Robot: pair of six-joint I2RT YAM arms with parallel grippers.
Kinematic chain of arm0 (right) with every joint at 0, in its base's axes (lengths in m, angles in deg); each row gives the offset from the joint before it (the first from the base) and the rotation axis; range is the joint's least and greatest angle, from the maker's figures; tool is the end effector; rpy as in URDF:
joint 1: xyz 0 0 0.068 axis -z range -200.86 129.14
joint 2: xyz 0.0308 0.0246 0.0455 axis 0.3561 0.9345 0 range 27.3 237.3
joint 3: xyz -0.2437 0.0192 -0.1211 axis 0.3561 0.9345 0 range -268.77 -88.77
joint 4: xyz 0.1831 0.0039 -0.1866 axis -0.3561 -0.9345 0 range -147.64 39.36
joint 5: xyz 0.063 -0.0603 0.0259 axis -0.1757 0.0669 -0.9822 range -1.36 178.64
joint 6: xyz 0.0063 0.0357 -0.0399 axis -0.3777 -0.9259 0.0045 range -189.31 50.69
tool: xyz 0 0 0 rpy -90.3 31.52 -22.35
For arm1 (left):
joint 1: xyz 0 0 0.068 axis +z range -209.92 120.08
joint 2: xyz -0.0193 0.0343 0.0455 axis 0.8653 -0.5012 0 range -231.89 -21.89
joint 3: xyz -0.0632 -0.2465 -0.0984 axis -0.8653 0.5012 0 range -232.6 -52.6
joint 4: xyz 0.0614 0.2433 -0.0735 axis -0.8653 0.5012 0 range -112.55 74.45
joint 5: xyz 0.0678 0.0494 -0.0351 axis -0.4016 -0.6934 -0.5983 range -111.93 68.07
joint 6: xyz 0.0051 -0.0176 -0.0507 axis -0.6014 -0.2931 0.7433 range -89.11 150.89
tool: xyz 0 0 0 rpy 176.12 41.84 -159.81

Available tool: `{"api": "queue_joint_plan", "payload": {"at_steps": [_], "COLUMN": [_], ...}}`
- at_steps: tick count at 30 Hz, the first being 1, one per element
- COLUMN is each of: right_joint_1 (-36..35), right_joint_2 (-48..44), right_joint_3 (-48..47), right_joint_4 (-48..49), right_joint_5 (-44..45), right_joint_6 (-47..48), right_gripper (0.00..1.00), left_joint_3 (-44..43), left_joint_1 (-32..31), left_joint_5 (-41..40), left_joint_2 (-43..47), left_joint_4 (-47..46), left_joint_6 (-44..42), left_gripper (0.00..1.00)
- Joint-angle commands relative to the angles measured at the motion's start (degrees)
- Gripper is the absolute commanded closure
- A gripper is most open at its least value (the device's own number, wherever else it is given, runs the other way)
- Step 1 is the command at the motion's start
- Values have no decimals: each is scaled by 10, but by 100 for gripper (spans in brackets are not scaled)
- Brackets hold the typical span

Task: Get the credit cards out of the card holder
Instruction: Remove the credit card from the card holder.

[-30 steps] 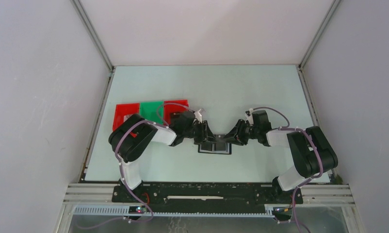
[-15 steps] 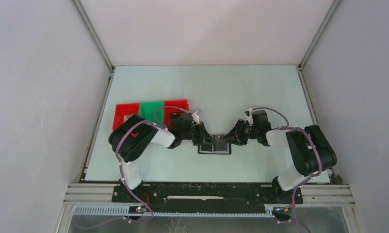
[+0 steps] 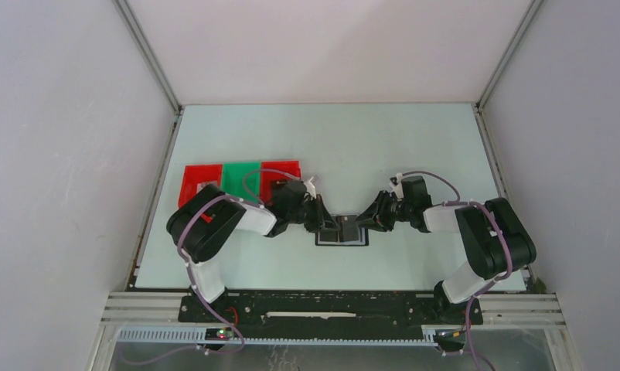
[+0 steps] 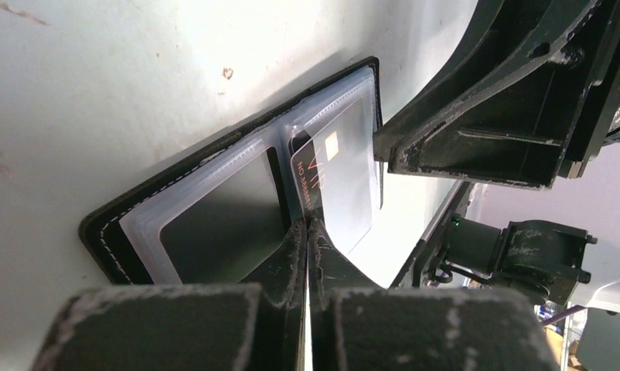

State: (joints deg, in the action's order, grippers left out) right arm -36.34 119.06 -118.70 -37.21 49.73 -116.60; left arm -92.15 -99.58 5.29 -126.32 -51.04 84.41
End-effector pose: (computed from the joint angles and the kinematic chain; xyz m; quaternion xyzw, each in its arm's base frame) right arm 0.2486 0.0922 0.1137 0.1278 0.8801 0.4401 0.1236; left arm 0.2431 -0.2227 0.1101 0.0007 0.8739 -0.4627 0.1486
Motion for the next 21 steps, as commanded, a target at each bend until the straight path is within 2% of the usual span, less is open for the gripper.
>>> {"api": "queue_joint_plan", "payload": {"at_steps": [1,13,21], "right_joint_1": [-1,5,9], "right_joint_2": [35,34,3], "right_joint_3": [18,18,18], "right_joint_4": [-68,-68,-96], "right_joint_5": [78,76,89], "right_joint_6": [30,31,44], "right_gripper": [61,61,61], "left_joint_3": [13,15,-30], "left_joint_1": [-2,11,10], "left_joint_5": [-1,7,25], "left_joint_2": [35,87,51], "left_joint_4": [44,91,116], "left_joint_6": [-37,-64,-77], "left_gripper": [100,100,100]}}
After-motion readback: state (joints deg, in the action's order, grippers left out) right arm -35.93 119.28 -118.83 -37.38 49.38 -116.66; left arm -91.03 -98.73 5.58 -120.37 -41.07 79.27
